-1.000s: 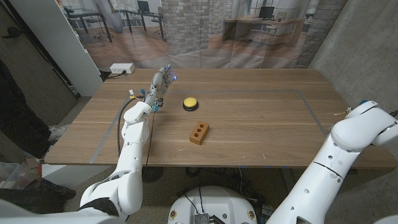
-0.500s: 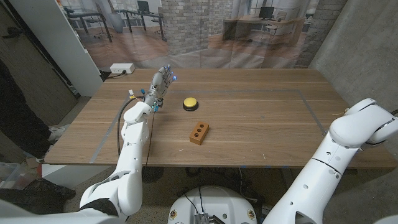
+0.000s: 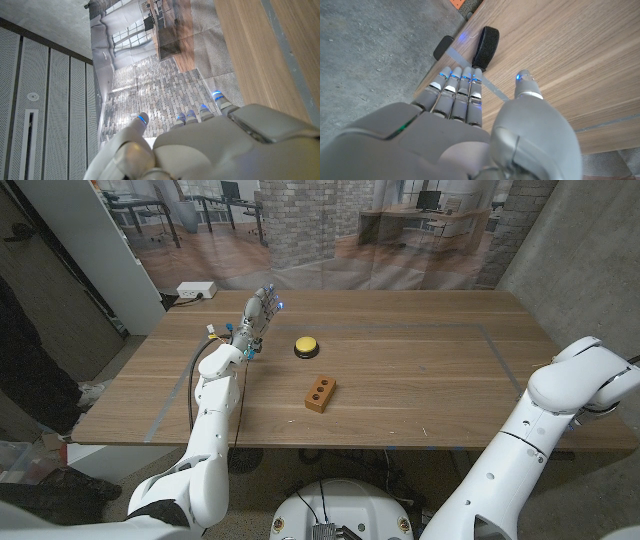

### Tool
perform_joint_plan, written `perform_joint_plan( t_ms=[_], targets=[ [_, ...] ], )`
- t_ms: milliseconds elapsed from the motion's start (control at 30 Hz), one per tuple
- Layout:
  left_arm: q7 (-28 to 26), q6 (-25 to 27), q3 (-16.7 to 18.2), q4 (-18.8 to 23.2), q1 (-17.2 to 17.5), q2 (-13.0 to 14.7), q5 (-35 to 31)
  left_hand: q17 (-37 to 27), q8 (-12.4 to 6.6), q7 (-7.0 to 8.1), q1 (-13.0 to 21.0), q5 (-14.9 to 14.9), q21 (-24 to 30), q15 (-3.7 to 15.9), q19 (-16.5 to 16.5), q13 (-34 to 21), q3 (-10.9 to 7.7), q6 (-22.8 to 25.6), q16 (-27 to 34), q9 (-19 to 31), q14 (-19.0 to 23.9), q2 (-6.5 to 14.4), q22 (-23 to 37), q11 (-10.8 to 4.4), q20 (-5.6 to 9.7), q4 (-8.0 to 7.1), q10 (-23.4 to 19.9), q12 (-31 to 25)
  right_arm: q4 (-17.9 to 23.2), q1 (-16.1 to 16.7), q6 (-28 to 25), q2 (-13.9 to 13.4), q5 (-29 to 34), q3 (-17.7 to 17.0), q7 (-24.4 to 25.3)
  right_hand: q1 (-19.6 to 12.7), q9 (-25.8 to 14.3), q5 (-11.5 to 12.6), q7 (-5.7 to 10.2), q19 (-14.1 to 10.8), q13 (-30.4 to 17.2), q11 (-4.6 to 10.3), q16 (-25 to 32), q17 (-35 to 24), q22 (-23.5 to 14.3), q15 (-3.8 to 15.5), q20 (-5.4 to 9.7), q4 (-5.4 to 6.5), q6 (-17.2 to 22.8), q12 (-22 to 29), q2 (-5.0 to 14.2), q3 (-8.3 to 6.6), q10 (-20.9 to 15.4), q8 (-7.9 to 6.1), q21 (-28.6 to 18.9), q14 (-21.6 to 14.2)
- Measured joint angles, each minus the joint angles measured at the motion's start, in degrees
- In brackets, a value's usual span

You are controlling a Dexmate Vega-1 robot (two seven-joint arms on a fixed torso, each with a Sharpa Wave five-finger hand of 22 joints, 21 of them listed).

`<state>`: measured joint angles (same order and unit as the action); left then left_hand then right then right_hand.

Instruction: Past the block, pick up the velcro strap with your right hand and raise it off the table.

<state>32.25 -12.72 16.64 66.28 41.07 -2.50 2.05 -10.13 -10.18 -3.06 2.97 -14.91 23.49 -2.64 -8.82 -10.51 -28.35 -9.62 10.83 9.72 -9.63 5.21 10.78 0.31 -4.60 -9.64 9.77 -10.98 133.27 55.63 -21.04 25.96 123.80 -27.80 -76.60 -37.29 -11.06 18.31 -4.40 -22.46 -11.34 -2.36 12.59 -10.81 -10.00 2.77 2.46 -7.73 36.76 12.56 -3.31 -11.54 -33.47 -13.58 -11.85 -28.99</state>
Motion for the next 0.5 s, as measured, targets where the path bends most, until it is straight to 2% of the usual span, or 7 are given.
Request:
perform_joint_plan(
  t_ms=[500],
  targets=[
    [0.1, 0.0, 0.0, -0.1, 0.0, 0.1, 0.0, 0.0, 0.00, 0.00, -0.2, 0.0, 0.0, 0.00, 0.0, 0.0, 0.24, 0.0, 0.0, 0.0, 0.0, -0.2, 0.0, 0.00, 0.00, 0.24, 0.0, 0.0, -1.3, -0.7, 0.0, 0.0, 1.8, -0.3, -1.8, -0.9, 0.0, 0.6, 0.30, 0.0, 0.0, 0.31, 0.0, 0.0, 0.0, 0.00, 0.00, -0.24, 0.3, 0.0, -0.16, 0.24, -0.3, 0.00, 0.0, -0.6]
  ],
)
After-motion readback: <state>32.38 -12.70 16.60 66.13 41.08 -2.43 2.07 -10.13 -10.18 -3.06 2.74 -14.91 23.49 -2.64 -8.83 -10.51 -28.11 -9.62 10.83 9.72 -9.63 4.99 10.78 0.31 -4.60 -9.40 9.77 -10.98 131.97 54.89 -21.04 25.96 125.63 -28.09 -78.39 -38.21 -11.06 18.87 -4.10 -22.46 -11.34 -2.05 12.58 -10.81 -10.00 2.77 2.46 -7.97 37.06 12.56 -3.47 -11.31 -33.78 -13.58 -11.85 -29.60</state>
